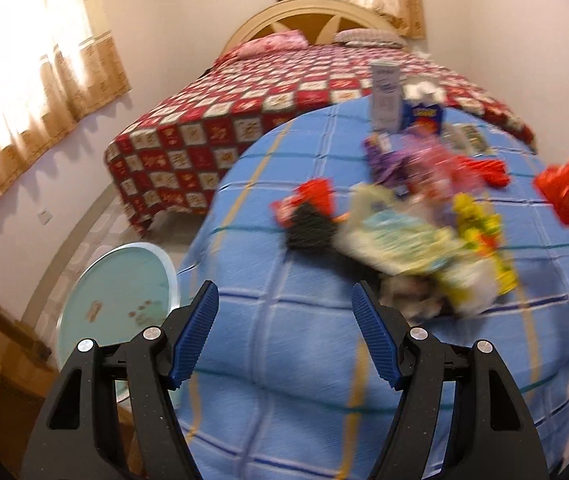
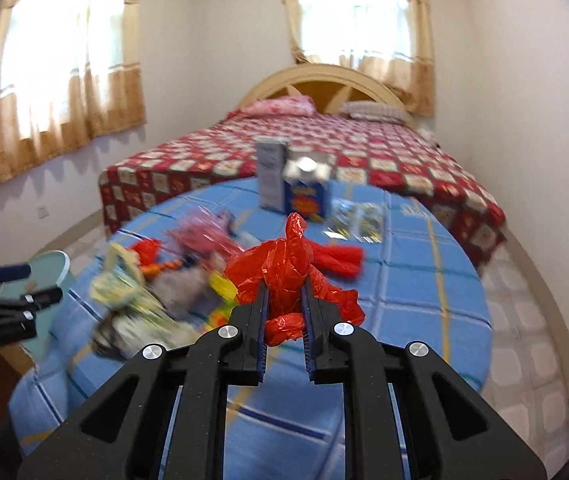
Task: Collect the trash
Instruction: 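Grasp the red plastic bag with the right tool while the left tool grasps the yellow bag, then carry both bags over the blue bin and open both tools to drop them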
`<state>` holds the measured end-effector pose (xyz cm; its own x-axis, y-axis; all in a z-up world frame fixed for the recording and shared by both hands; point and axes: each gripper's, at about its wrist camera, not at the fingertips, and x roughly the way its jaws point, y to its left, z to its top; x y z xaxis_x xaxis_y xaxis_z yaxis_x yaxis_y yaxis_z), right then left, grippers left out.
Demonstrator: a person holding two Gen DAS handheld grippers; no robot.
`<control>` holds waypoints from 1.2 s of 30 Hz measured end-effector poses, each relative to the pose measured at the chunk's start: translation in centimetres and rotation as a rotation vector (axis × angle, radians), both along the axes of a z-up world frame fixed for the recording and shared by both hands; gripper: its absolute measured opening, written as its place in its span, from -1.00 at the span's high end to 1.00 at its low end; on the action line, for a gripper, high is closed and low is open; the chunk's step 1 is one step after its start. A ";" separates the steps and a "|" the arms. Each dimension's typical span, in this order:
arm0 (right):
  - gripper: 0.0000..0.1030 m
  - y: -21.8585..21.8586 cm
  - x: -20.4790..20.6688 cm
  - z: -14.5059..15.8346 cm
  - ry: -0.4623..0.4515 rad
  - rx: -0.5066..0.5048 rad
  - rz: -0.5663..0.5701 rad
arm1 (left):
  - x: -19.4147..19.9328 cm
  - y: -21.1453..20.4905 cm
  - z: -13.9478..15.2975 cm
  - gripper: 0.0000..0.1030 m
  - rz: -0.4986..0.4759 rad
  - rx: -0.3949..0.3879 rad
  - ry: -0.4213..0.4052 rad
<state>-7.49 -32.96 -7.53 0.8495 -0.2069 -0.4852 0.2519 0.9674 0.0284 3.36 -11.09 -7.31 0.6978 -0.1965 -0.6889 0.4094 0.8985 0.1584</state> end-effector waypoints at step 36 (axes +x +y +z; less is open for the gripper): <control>0.69 4.9 2.3 0.2 -0.030 0.030 0.153 | 1.2 5.2 2.6 0.75 0.070 0.034 -0.068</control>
